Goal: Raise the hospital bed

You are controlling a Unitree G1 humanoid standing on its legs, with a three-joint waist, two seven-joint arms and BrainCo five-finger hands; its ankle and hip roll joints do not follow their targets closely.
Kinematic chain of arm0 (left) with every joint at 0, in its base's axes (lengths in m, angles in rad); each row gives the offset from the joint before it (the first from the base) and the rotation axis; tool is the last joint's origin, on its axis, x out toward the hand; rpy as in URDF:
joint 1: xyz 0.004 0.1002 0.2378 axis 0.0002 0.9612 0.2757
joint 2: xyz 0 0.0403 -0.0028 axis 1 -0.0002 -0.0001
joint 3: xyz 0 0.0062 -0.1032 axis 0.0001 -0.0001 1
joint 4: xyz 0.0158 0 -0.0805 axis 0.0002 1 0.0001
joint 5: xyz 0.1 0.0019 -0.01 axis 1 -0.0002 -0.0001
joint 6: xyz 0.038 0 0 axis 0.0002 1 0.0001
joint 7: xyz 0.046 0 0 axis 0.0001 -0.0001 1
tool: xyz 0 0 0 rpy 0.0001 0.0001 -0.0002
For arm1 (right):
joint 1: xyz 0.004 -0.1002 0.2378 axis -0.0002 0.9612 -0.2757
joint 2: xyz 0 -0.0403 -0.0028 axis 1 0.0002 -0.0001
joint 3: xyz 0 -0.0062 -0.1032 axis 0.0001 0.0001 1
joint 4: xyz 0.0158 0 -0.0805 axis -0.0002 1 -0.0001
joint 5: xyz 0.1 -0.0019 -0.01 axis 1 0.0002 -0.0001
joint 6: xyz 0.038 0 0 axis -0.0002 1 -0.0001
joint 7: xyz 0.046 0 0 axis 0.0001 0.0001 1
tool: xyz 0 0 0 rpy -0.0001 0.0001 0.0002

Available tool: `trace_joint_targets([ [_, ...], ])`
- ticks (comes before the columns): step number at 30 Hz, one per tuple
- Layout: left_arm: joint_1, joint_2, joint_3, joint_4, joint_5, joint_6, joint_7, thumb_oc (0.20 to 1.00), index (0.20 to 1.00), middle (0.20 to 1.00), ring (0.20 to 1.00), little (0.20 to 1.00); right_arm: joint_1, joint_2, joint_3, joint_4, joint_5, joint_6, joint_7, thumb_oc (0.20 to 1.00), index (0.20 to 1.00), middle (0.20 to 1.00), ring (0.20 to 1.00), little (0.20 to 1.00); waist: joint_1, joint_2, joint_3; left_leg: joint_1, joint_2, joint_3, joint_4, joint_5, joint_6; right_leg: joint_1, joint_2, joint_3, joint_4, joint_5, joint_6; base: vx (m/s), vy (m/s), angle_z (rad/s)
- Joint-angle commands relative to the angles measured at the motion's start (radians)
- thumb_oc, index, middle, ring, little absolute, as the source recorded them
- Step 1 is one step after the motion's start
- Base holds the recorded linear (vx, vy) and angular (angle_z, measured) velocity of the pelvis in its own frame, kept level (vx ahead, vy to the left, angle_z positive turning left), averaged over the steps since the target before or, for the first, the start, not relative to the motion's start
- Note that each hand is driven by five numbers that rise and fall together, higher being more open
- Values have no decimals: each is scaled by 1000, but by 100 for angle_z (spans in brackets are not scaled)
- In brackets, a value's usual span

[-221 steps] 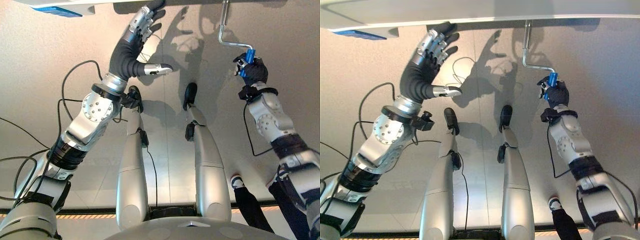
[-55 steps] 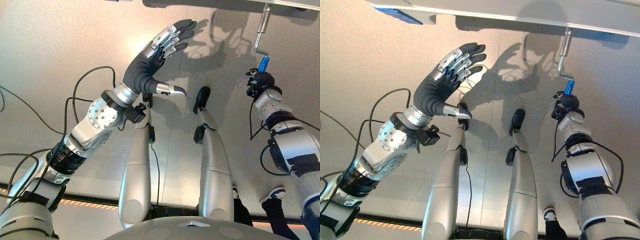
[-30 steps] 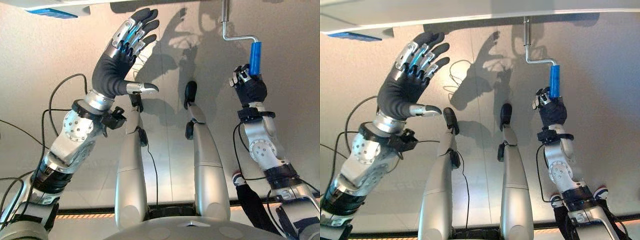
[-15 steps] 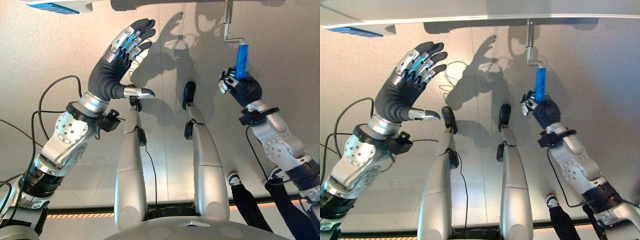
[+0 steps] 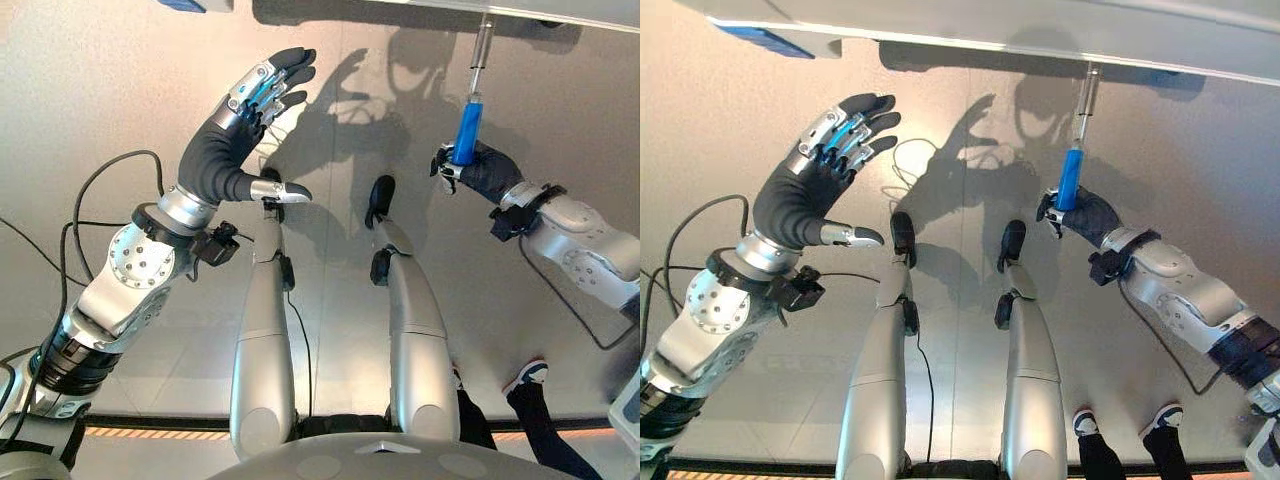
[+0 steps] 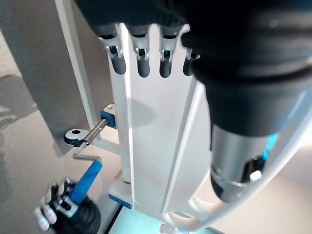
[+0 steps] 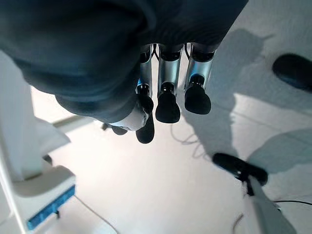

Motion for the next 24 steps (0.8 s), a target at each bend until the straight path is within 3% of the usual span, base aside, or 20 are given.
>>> trace_joint_targets([
  [1, 11, 34, -5, -116, 42, -60, -14, 1000, 1000, 1000, 1000, 1000, -199, 76, 23, -167, -25, -88, 111, 200, 200, 200, 200, 200, 38, -61, -20, 81, -17, 41, 36, -115, 10, 109, -11, -9, -57, 9, 108, 20, 5, 6],
  [9, -15, -16, -32, -97, 29, -46, 8, 1000, 1000, 1000, 1000, 1000, -284, 299, 40, 107, -84, -60, 6, 200, 200, 200, 200, 200, 71, -32, -20, 77, -27, 39, 31, -116, 18, 118, -18, -11, -69, 7, 105, 16, 33, 0],
  [20, -45, -44, -60, -89, 34, -40, 13, 1000, 1000, 1000, 1000, 1000, -267, 398, 103, 110, -124, -30, 35, 200, 200, 200, 200, 200, 72, -33, -20, 97, -36, 46, 24, -122, 24, 141, -21, -4, -85, 8, 105, -3, 8, 0],
  [21, -55, -47, -60, -91, 34, -41, 15, 1000, 1000, 1000, 1000, 1000, -292, 419, 115, 135, -131, -26, 35, 200, 200, 200, 200, 200, 73, -28, -20, 68, -37, 56, 21, -88, 32, 117, -25, -13, -95, 37, 96, -1, 31, 0],
  [23, -51, -52, -69, -88, 29, -42, 17, 1000, 1000, 1000, 1000, 1000, -297, 456, 123, 181, -135, -22, 26, 200, 200, 200, 200, 200, 79, -21, -20, 98, -39, 47, 20, -119, 25, 141, -25, -3, -87, 10, 105, 0, 18, 0],
  [24, -58, -53, -67, -89, 28, -44, 19, 1000, 1000, 1000, 1000, 1000, -312, 471, 121, 199, -140, -23, 21, 200, 200, 200, 200, 200, 79, -22, -20, 69, -40, 55, 18, -88, 32, 117, -27, -13, -96, 38, 96, 0, 0, 0],
])
